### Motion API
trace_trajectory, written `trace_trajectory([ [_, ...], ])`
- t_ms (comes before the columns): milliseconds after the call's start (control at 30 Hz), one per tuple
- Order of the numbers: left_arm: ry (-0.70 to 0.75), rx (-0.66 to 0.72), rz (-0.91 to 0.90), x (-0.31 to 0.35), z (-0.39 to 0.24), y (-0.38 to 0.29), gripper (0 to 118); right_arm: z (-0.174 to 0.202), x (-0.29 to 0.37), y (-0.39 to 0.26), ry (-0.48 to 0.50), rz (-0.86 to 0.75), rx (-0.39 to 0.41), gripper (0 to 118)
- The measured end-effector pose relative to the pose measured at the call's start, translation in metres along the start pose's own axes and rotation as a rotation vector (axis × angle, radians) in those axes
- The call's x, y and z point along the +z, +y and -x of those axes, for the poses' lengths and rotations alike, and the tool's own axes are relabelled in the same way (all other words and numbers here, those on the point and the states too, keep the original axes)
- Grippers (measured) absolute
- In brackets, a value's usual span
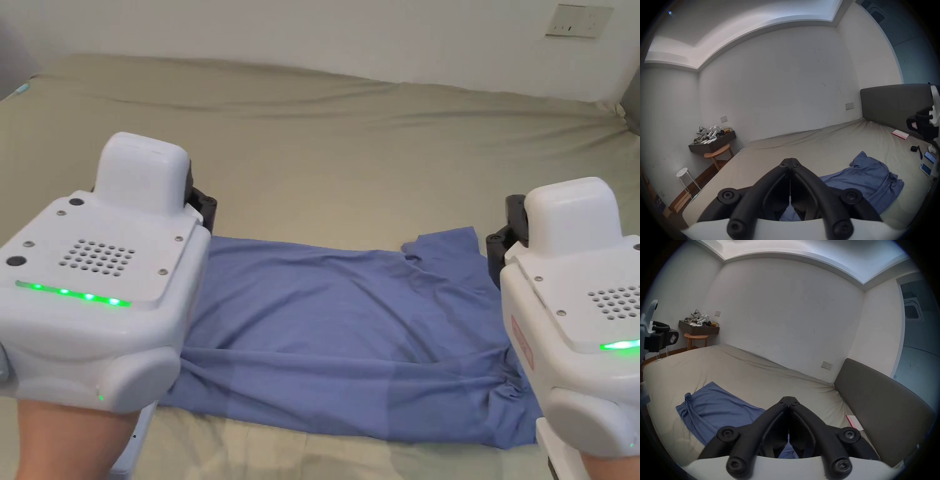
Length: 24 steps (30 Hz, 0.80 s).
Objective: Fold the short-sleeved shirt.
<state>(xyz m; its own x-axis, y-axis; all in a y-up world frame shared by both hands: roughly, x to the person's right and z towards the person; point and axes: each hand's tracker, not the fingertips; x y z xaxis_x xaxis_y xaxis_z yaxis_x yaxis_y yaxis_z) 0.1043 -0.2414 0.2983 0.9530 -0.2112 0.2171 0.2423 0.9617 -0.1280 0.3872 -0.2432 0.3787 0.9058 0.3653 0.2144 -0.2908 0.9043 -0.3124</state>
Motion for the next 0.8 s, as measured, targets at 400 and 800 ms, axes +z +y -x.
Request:
trace_trajectory([
  [400,-0.058,0.165,0.595,-0.086,0.043,-0.166,47,-0.021,-0.006,-0.042,-0.017,0.12,-0.044,2],
  [800,0.04,0.3,0.872,-0.13,0.058,-0.267,80,-0.049,-0.011,-0.073,-0.07,0.238,-0.043,2],
])
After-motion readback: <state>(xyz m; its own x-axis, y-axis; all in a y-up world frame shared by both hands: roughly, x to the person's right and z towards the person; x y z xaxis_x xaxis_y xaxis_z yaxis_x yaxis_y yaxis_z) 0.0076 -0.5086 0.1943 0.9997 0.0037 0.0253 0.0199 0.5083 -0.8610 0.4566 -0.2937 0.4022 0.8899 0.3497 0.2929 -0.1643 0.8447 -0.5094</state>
